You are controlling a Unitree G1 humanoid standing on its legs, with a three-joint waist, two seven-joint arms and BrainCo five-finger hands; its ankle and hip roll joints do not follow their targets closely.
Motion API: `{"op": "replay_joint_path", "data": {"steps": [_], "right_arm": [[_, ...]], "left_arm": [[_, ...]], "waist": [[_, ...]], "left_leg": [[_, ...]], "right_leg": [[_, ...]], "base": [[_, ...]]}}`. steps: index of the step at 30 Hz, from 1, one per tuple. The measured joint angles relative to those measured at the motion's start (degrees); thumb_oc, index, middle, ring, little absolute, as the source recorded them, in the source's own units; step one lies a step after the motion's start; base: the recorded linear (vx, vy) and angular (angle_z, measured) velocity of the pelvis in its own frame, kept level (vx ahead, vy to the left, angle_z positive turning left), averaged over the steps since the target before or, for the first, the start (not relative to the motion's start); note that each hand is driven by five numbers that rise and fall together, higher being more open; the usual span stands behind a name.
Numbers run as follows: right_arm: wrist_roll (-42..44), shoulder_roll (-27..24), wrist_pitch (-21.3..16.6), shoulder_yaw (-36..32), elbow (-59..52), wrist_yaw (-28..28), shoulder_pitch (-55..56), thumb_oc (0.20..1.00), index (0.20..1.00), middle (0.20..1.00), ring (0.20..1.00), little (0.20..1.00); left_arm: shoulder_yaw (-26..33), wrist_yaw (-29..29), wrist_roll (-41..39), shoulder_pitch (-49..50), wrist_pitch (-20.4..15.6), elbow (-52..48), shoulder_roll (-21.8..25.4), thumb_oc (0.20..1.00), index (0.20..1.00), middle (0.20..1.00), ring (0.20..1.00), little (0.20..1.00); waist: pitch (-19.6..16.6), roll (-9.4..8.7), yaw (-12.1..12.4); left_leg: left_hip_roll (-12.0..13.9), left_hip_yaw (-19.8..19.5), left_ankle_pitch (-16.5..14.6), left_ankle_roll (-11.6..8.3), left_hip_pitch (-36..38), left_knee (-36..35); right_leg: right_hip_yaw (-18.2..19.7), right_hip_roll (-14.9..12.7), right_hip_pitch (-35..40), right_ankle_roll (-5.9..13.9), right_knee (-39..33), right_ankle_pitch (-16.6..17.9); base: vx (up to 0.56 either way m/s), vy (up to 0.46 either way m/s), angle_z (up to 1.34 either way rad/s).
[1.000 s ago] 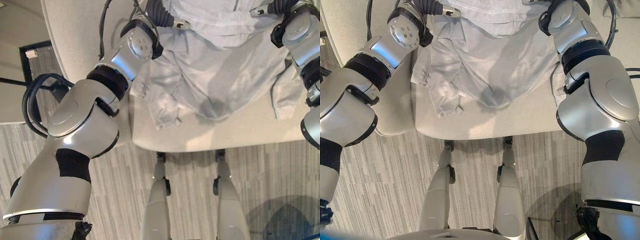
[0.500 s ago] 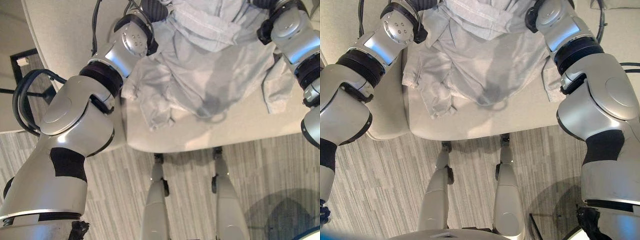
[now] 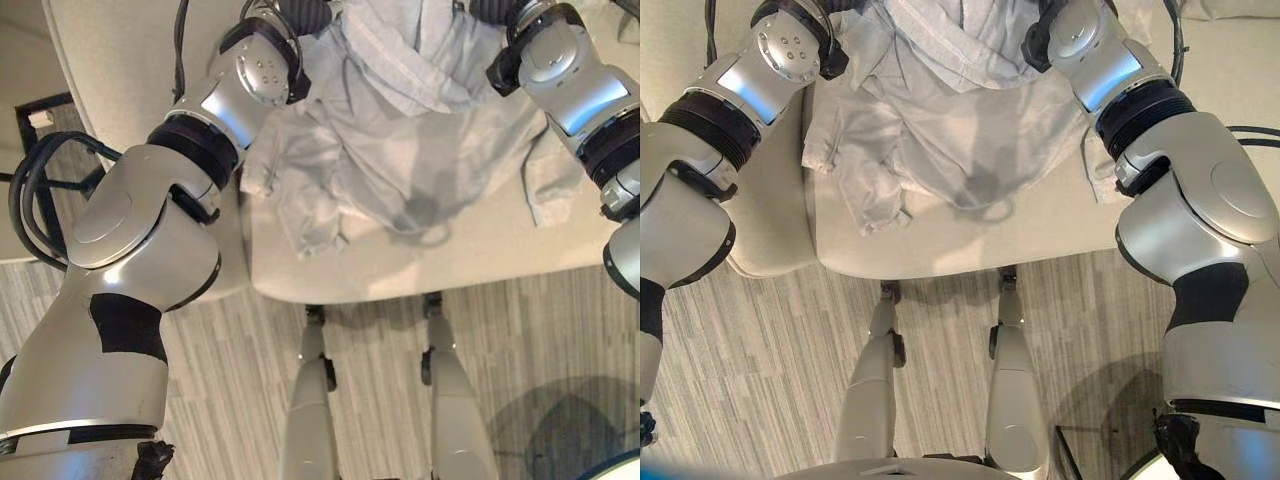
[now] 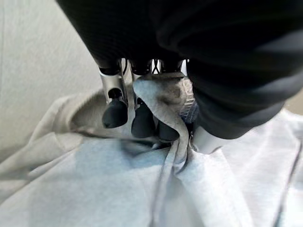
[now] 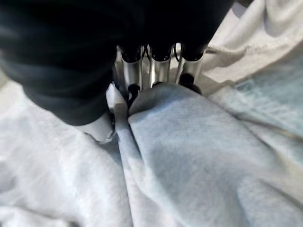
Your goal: Hang the clothes on the sofa on the clothes rack.
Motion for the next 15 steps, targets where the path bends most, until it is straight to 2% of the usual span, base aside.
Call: {"op": "replay_joint_path", "data": {"steps": [4,11,15], "right_arm": [[0.0,-1.0,-0.9,-4.0,-6.1,-1.8,3.8,0.2,0.2,0.2,0.2,0.2],[0.0,-5.6,-2.6,-9.1,-15.8,-4.1,8.2,0.2,0.2,0.2,0.2,0.2],[-0.2,-11.1,-4.3,-15.5,-29.3,-4.7,16.7,0.2,0.2,0.2,0.2,0.2]], "left_arm": [[0.1,0.7,0.1,0.0,0.0,-4.2,1.9,0.2,0.2,0.2,0.2,0.2],[0.4,1.1,1.7,0.0,-0.1,-9.5,4.7,0.2,0.2,0.2,0.2,0.2],[0.9,1.5,1.8,0.2,-0.2,-15.9,8.0,0.2,0.2,0.2,0.2,0.2]], "waist": [[0.3,-0.54,0.0],[0.3,-0.53,0.1],[0.4,-0.63,0.3]], "left_leg": [[-0.1,-0.2,0.0,-0.05,3.1,-0.2],[-0.4,-0.9,-0.1,-0.06,4.5,-0.1],[-0.9,-1.8,-0.1,-0.15,7.9,-0.3]], "right_leg": [[-0.3,-0.1,3.3,0.27,-0.1,-0.3],[-1.3,-0.5,5.6,0.39,-0.2,-0.4],[-2.5,-1.0,10.0,0.47,-0.9,-0.9]], "base": [[-0.02,0.012,0.02],[-0.02,0.016,0.07],[0.0,0.015,0.14]]}}
